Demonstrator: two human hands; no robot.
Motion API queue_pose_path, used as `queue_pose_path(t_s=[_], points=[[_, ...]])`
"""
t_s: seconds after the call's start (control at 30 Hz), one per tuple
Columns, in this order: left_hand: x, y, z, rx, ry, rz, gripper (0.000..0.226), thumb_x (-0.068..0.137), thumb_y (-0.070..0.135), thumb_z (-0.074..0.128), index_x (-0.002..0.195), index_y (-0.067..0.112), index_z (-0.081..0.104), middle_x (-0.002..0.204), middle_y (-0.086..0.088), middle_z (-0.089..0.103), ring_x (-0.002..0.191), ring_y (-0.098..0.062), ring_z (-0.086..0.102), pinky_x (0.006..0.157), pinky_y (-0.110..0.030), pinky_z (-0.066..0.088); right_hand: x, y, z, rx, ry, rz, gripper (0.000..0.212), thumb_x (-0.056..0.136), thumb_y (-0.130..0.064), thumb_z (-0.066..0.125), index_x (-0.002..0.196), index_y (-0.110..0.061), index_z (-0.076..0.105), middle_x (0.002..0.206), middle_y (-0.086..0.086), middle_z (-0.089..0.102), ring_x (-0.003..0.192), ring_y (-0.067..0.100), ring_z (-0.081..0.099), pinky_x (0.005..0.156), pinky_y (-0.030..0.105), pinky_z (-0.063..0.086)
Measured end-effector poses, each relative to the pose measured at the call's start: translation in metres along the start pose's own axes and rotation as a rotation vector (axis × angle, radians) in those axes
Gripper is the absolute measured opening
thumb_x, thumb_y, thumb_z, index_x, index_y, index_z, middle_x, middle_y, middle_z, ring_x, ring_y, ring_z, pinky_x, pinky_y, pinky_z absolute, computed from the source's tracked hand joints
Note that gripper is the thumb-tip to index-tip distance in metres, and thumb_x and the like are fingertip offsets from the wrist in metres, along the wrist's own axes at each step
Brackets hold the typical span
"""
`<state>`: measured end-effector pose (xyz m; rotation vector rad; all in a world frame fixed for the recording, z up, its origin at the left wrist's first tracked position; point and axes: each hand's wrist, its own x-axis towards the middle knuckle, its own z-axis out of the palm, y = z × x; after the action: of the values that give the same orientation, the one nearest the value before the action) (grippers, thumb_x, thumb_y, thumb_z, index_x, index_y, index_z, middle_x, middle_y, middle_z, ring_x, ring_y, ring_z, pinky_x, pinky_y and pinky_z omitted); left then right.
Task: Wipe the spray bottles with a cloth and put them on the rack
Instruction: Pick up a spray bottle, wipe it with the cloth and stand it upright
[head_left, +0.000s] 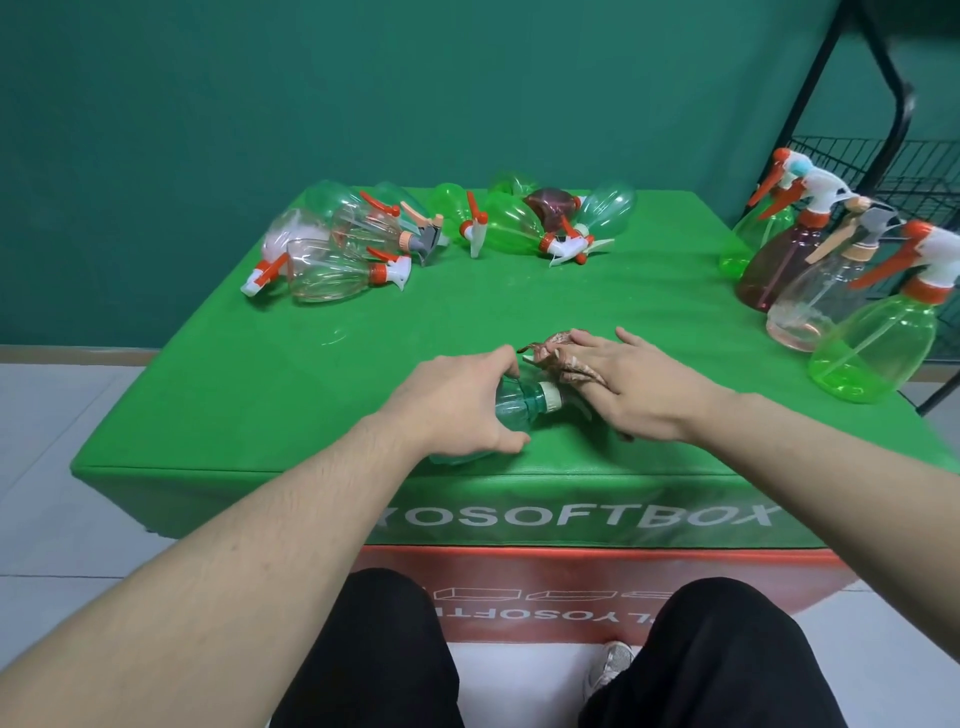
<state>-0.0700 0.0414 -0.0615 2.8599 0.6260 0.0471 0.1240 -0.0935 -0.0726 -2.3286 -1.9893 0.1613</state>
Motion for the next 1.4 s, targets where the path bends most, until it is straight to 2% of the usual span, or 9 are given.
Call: queue_pose_path(t_s=[0.17,0.33,0.47,0.57,0.73,0.93,1.03,1.27,1.4], points=[[0.001,0.002,0.001,0.030,0.014,-0.015,0.069,0.077,0.062,0.077,0.126,0.026,0.045,0.091,0.008,0.063,0.081,-0.018,0.062,0.071,-0.035,0.054,0.019,-0.014,-0.002,0.003,-0.052,0.043,0.053,0.109,-0.034,0.027,0.161,-0.032,0.022,0.167,-0.011,0.022,0.155,0.008,0.009,0.125,0.048,-0.003],[-0.003,0.002,-0.003,-0.010,0.019,-0.030,0.067,0.080,0.059,0.078,0.125,0.025,0.043,0.076,0.014,0.052,0.070,-0.007,0.054,0.055,-0.029,0.038,0.021,-0.022,-0.011,-0.012,-0.065,0.033,0.052,0.109,-0.041,0.020,0.161,-0.034,0.019,0.168,-0.013,0.017,0.156,0.008,0.006,0.125,0.051,-0.006],[-0.004,-0.001,-0.003,-0.062,0.020,-0.032,0.066,0.080,0.057,0.079,0.126,0.023,0.044,0.076,0.012,0.053,0.069,-0.003,0.054,0.054,-0.028,0.039,0.003,-0.015,-0.024,-0.130,-0.111,0.032,0.053,0.108,-0.044,0.016,0.161,-0.040,0.015,0.168,-0.016,0.010,0.156,0.007,0.002,0.125,0.054,-0.008],[-0.005,-0.002,0.000,-0.043,0.029,-0.011,0.067,0.080,0.059,0.078,0.127,0.025,0.044,0.080,0.014,0.054,0.073,-0.006,0.055,0.058,-0.029,0.042,-0.003,-0.019,-0.031,-0.177,-0.142,0.064,0.052,0.108,-0.042,0.020,0.159,-0.038,0.025,0.167,-0.013,0.020,0.156,0.011,0.010,0.125,0.056,-0.006],[-0.008,-0.002,0.005,-0.016,0.052,0.030,0.065,0.080,0.058,0.077,0.125,0.026,0.044,0.101,0.010,0.062,0.084,-0.014,0.060,0.060,-0.025,0.038,0.009,-0.037,-0.034,-0.198,-0.182,0.095,0.048,0.108,-0.033,0.028,0.150,-0.022,0.048,0.159,-0.002,0.039,0.148,0.016,0.031,0.125,0.057,0.002],[-0.006,-0.002,0.006,-0.023,0.072,0.008,0.061,0.080,0.058,0.077,0.118,0.026,0.042,0.080,0.017,0.048,0.071,-0.007,0.053,0.053,-0.021,0.032,0.025,-0.037,-0.025,-0.155,-0.210,0.097,0.049,0.108,-0.033,0.027,0.154,-0.024,0.040,0.164,-0.006,0.030,0.149,0.017,0.030,0.124,0.059,0.007],[-0.007,-0.002,0.007,-0.021,0.078,0.002,0.058,0.082,0.057,0.077,0.108,0.029,0.033,0.079,0.016,0.047,0.067,0.003,0.045,0.050,-0.018,0.029,0.038,-0.045,-0.020,-0.087,-0.204,0.105,0.048,0.108,-0.033,0.027,0.154,-0.025,0.040,0.163,-0.006,0.031,0.148,0.022,0.033,0.123,0.059,0.009],[-0.010,-0.001,0.005,-0.029,0.094,-0.031,0.059,0.082,0.060,0.076,0.108,0.028,0.034,0.078,0.013,0.050,0.067,0.000,0.047,0.051,-0.023,0.032,0.033,-0.051,-0.020,-0.175,-0.165,0.175,0.055,0.105,-0.038,0.027,0.153,-0.016,0.041,0.163,0.005,0.032,0.154,0.026,0.017,0.120,0.068,0.000],[-0.011,-0.001,0.006,-0.010,0.075,-0.017,0.060,0.081,0.061,0.076,0.113,0.026,0.038,0.080,0.012,0.052,0.070,-0.002,0.050,0.052,-0.025,0.036,0.021,-0.050,-0.028,-0.193,-0.183,0.209,0.053,0.105,-0.037,0.025,0.149,-0.017,0.047,0.157,0.003,0.039,0.148,0.022,0.028,0.118,0.072,0.003]])
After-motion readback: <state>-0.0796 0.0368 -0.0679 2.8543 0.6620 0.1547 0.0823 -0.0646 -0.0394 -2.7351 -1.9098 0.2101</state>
